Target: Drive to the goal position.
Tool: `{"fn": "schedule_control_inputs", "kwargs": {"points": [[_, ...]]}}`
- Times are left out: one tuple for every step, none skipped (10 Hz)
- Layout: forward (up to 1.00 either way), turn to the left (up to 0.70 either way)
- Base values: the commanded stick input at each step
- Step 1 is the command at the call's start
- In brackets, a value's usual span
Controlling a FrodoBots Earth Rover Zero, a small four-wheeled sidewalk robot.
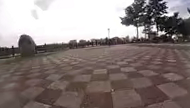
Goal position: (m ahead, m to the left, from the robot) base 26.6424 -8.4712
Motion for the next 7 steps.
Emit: {"fn": "schedule_control_inputs", "kwargs": {"points": [[1.0,0.0],[1.0,0.0],[1.0,0.0],[1.0,0.0],[1.0,0.0],[1.0,0.0],[1.0,0.0]]}}
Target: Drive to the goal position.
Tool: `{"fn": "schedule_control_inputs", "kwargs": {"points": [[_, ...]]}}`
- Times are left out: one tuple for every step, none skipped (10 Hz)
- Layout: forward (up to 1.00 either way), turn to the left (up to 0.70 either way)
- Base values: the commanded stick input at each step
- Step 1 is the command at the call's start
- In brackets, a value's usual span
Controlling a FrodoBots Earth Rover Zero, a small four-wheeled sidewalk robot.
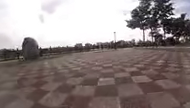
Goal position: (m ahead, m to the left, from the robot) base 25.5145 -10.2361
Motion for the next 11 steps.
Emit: {"fn": "schedule_control_inputs", "kwargs": {"points": [[1.0,0.0],[1.0,0.0],[1.0,0.0],[1.0,0.0],[1.0,0.0],[1.0,0.0],[1.0,0.0],[1.0,0.0],[1.0,0.0],[1.0,0.0],[1.0,0.0]]}}
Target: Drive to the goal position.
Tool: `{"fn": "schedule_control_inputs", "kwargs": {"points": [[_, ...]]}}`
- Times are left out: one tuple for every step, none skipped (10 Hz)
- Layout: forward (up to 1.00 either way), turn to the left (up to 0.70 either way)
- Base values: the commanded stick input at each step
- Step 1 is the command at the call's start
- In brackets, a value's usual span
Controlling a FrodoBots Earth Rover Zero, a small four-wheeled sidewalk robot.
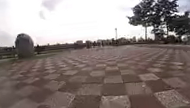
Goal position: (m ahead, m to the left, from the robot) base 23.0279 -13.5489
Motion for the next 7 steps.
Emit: {"fn": "schedule_control_inputs", "kwargs": {"points": [[1.0,0.0],[1.0,0.0],[1.0,0.0],[1.0,0.0],[1.0,0.0],[1.0,0.0],[1.0,0.0]]}}
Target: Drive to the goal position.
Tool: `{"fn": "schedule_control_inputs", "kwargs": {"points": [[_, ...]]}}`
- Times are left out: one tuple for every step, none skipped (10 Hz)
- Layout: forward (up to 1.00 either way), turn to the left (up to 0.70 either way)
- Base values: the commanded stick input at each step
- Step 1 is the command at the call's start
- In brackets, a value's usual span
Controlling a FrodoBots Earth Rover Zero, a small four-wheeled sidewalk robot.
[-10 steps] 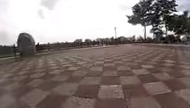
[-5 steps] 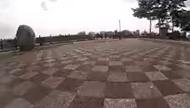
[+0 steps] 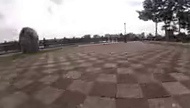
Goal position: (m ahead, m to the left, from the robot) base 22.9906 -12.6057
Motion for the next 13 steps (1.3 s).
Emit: {"fn": "schedule_control_inputs", "kwargs": {"points": [[1.0,0.0],[1.0,0.0],[1.0,0.0],[1.0,0.0],[1.0,0.0],[1.0,0.0],[1.0,0.0],[1.0,0.0],[1.0,0.0],[1.0,0.0],[1.0,0.0],[1.0,0.0],[1.0,0.0]]}}
